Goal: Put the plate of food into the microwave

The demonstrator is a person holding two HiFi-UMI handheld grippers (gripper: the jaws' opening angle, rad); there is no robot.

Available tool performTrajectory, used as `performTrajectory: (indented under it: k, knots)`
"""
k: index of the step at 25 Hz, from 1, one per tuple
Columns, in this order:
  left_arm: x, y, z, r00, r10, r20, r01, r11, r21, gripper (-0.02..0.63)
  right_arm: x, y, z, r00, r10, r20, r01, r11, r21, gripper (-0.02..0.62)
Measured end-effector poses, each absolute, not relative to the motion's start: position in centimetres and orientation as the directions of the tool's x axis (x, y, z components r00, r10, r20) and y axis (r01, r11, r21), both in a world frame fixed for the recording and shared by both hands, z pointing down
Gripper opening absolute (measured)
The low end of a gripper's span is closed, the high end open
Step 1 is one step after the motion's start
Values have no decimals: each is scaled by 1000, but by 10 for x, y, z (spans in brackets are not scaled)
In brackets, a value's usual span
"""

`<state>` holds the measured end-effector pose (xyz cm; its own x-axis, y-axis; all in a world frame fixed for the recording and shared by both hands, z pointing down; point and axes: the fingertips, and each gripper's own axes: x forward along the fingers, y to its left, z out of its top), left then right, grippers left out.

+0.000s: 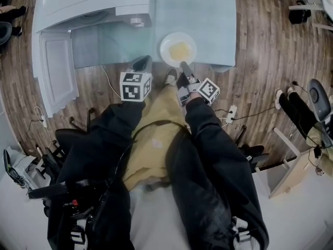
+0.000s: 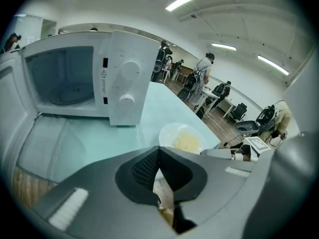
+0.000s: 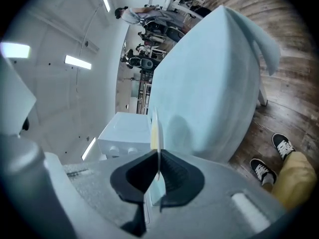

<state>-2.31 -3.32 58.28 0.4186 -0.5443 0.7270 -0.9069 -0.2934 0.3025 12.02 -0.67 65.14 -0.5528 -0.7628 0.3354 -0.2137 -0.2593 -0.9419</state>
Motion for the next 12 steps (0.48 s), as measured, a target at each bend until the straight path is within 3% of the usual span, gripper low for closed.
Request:
performTrajectory:
  k: [12]
  knots:
    - [-113, -43, 571, 294, -652, 699, -945, -90, 313, 1, 4, -9, 635, -767, -557, 318, -278, -157, -948, 12]
